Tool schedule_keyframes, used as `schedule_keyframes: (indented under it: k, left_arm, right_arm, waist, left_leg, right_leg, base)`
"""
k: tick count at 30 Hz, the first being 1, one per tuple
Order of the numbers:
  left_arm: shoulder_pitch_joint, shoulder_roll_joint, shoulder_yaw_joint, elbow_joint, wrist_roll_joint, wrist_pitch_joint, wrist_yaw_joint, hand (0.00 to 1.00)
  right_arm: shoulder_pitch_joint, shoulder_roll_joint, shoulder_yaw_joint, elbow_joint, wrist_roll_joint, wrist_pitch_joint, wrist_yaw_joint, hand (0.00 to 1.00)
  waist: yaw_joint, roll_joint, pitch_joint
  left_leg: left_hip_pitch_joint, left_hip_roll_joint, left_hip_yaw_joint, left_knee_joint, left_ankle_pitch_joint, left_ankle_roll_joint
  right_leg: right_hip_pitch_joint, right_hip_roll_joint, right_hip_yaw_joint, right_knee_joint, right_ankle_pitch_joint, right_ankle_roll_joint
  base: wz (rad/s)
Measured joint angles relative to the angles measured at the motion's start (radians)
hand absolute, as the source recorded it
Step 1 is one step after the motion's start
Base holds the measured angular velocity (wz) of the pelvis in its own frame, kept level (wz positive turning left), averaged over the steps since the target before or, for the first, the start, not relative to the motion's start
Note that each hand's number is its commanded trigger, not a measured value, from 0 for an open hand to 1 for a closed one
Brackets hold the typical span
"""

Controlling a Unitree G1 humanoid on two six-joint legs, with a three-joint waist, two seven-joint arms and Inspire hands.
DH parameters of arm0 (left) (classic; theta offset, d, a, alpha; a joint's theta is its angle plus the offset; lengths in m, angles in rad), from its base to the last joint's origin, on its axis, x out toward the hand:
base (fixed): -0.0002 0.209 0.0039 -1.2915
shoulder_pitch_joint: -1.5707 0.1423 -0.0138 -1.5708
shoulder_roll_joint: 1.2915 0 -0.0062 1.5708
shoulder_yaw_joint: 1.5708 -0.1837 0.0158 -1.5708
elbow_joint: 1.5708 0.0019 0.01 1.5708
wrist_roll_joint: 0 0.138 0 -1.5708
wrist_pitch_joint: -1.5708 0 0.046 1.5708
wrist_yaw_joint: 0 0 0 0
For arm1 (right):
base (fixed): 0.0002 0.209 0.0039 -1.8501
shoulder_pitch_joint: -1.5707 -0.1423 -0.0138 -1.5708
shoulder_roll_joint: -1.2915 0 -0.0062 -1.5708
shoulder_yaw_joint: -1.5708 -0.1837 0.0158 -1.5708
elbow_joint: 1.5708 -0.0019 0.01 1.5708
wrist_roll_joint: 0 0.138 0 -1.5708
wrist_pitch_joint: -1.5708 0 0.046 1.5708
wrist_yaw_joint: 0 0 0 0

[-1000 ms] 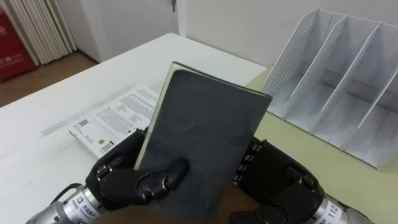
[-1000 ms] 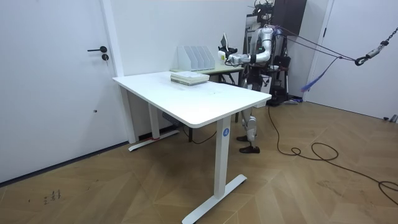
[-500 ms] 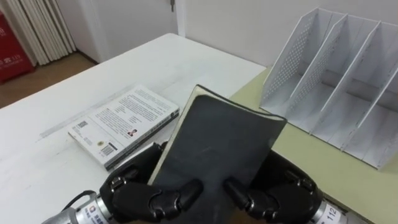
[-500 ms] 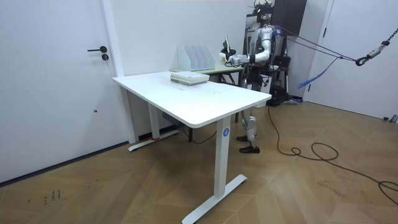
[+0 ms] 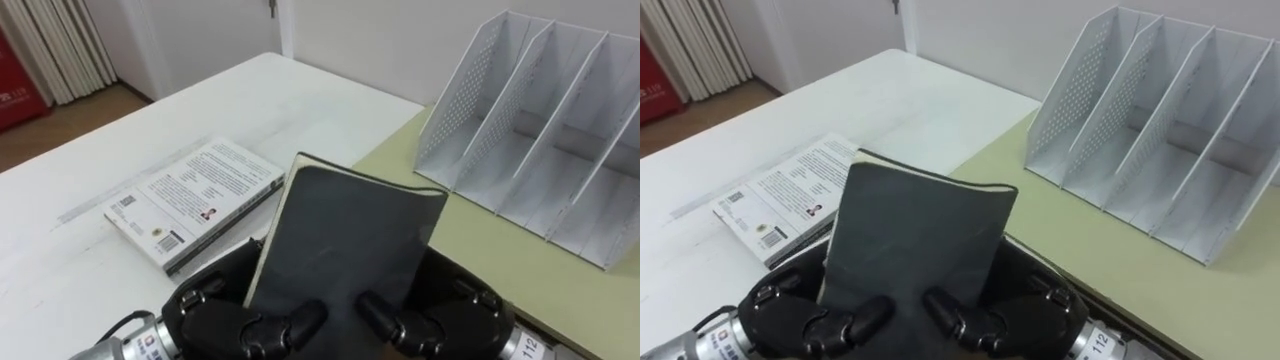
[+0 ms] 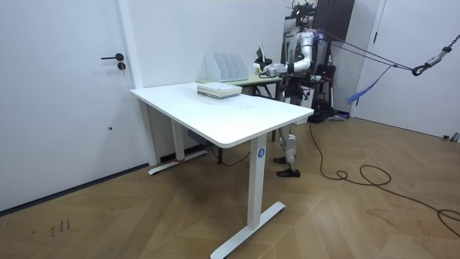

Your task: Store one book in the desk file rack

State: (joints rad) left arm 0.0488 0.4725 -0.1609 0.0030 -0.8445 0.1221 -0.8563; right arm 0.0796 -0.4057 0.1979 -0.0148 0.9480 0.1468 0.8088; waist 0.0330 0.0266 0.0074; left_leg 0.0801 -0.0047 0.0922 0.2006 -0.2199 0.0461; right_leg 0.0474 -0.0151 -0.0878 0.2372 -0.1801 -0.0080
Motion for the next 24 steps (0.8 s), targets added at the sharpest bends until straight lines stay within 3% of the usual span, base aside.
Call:
schedule_keyframes:
  k: [3,24]
  left_arm:
    - [0.000,0.012,0.000,0.001,0.000,0.000,0.004,0.00]
    - [0.000,0.003,-0.009,0.088,0.013,0.000,0.048,0.00]
  right_arm:
    - [0.000,-0.005,0.001,0.000,0.001,0.000,-0.005,1.00]
    - [-0.016,-0.002,0.013,-0.001,0.001,0.007,0.002,1.00]
  waist:
    - [0.001,0.000,0.0001]
    - [-0.006,-0.012,0.0066]
  left_leg:
    - [0.001,0.000,0.004,0.002,0.000,0.000]
    - [0.002,0.000,-0.001,0.006,0.000,0.000]
  right_leg:
    - [-0.001,0.000,0.000,0.000,0.000,0.000]
    - [0.003,-0.001,-0.004,0.001,0.000,0.000]
  base:
    - [0.00]
    - [0.00]
